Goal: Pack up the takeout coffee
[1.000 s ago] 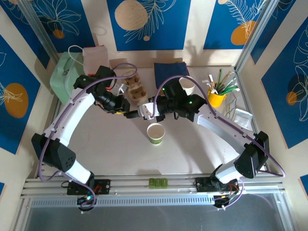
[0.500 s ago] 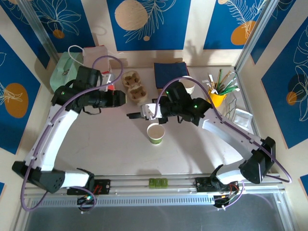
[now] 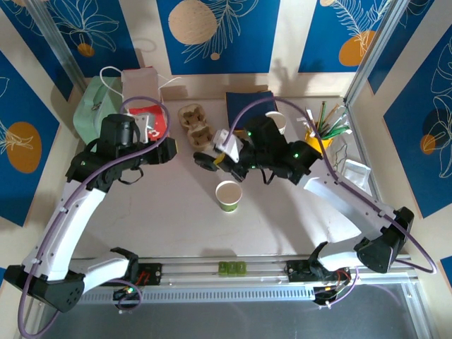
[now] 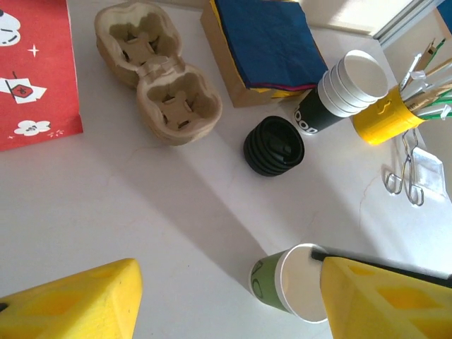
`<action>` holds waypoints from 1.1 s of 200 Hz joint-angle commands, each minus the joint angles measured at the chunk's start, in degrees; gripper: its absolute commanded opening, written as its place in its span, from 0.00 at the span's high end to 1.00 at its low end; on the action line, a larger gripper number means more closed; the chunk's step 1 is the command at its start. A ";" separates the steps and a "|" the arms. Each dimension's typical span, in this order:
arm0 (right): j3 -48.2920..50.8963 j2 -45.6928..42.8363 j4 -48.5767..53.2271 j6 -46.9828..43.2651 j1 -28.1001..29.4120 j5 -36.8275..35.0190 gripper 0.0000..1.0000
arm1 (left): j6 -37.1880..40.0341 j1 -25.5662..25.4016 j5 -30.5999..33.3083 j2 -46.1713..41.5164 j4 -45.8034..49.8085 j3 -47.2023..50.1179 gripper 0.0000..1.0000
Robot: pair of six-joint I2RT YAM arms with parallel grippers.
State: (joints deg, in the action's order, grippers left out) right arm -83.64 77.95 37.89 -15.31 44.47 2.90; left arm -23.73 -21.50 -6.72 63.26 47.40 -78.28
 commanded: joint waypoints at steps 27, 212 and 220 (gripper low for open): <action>-5.80 2.55 7.94 27.64 -4.82 14.54 1.00 | 0.35 0.57 1.62 0.12 -2.61 1.46 0.33; 30.85 -10.58 -15.72 64.51 -22.74 36.43 1.00 | 1.77 0.66 1.65 1.42 -2.10 3.22 0.30; 32.18 -10.70 -17.46 65.30 -23.06 36.73 1.00 | 1.76 0.67 1.62 1.51 -2.09 3.27 0.30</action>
State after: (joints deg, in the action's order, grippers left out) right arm -54.87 68.64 26.09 45.93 22.31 36.51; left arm -22.02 -21.47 -4.03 64.25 45.87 -75.70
